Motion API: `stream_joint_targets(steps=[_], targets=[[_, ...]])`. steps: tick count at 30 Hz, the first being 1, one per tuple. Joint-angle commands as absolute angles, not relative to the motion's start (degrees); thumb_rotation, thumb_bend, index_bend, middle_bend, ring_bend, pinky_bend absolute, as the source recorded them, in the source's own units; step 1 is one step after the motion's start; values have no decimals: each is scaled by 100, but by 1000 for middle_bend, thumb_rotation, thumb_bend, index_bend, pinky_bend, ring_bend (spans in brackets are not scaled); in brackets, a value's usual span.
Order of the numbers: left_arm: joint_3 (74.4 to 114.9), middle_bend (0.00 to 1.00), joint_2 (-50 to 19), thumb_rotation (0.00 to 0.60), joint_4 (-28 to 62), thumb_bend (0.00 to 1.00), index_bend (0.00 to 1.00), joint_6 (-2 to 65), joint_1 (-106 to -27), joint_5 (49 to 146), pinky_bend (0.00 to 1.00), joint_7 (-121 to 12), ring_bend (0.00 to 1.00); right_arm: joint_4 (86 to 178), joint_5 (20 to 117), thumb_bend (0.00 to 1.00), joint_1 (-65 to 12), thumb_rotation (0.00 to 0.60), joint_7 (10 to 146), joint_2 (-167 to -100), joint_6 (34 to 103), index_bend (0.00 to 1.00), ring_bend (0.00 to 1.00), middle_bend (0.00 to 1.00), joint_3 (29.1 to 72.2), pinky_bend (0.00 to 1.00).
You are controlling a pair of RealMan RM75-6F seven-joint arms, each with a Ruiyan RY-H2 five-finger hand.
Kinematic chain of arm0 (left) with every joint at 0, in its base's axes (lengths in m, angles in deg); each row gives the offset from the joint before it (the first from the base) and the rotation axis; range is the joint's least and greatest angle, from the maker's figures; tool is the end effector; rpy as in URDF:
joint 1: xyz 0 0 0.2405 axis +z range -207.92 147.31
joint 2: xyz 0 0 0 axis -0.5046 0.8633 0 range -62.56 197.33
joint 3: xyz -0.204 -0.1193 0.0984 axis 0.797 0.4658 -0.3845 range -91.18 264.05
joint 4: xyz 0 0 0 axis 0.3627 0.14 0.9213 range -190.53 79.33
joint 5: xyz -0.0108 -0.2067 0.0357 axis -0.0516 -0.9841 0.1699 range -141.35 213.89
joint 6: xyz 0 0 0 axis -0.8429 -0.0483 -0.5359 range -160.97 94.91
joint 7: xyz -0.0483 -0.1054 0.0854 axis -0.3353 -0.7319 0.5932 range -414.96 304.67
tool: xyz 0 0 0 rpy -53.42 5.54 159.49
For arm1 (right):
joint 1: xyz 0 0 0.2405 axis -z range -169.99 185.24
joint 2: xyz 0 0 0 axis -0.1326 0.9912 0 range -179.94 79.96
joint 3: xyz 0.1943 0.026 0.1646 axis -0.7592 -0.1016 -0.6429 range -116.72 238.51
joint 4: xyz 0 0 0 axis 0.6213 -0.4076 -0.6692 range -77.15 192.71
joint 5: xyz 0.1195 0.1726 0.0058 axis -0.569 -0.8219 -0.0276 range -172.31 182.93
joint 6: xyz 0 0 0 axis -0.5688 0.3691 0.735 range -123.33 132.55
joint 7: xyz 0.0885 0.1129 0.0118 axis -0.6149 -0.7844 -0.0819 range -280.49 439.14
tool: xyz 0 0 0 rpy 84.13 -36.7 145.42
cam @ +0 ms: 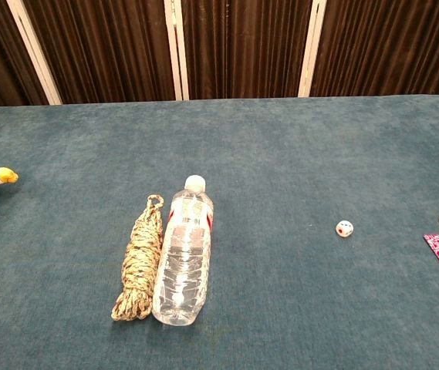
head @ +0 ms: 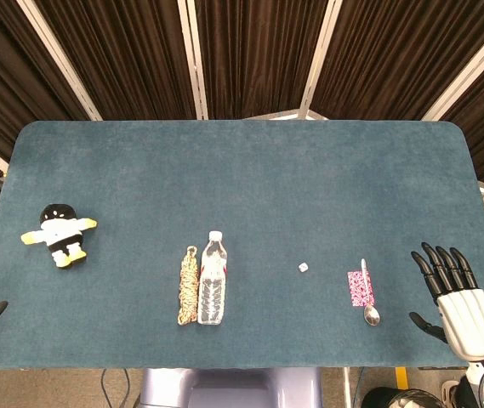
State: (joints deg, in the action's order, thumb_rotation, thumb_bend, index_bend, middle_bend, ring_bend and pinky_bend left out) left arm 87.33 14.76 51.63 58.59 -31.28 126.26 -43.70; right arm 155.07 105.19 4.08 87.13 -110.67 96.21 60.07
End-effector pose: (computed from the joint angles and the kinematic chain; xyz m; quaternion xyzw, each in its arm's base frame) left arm -0.2704 0.1515 0.2043 -0.6111 -0.3272 -0.3629 0.6227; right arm -0.2671 -0.1614 0.1674 0.6576 -0.2837 0.4204 0.5571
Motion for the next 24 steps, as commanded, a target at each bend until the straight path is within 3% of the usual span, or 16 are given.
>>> stream_joint_targets(steps=[1,9,10,11,12,13,14,16,17,20,24], targets=[[8727,0,1481,600,5164,0,0,5852,-3126,12642,0,-4378,0,15463,10498,0,396,600,8682,-11088,9585,0,0,0,6014,0],[8765,0,1441,600,5136,0,0,5873,-3136,12655,0,-4287,0,15296,10438,9,256,600,8798,-11188,9256,0,0,16,6027,0],[8779,0,1424,600,5125,0,0,5874,-3142,12645,0,-4254,0,15247,10419,30,190,600,8808,-11216,9121,0,15,46,6031,0],[8803,0,1392,600,5106,0,0,5850,-3160,12603,0,-4212,0,15176,10369,125,95,600,8824,-11252,8927,0,116,186,6024,21],[8816,0,1374,600,5099,0,0,5812,-3178,12563,0,-4199,0,15102,10350,214,-1,600,8856,-11292,8778,0,208,295,5998,87],[8827,0,1361,600,5091,0,0,5772,-3196,12519,0,-4194,0,15024,10343,381,-99,600,8872,-11343,8654,0,372,471,5962,261],[8844,0,1347,600,5079,0,0,5732,-3213,12462,0,-4183,0,14947,10330,534,-203,600,8888,-11398,8507,0,512,580,5935,483],[8881,0,1319,600,5059,0,0,5650,-3249,12335,0,-4135,0,14833,10305,707,-406,600,8870,-11500,8212,0,622,652,5895,768],[8904,0,1297,600,5057,0,0,5584,-3279,12250,0,-4091,0,14776,10285,763,-556,600,8766,-11566,7978,0,653,669,5887,847],[8950,0,1247,600,5069,0,0,5497,-3327,12106,0,-3986,0,14668,10287,806,-898,600,8492,-11645,7411,0,687,677,5928,952],[8981,0,1131,600,5139,0,0,5411,-3374,11938,0,-3685,0,14574,10261,817,-1353,600,8316,-11735,6629,0,712,682,5989,998]])
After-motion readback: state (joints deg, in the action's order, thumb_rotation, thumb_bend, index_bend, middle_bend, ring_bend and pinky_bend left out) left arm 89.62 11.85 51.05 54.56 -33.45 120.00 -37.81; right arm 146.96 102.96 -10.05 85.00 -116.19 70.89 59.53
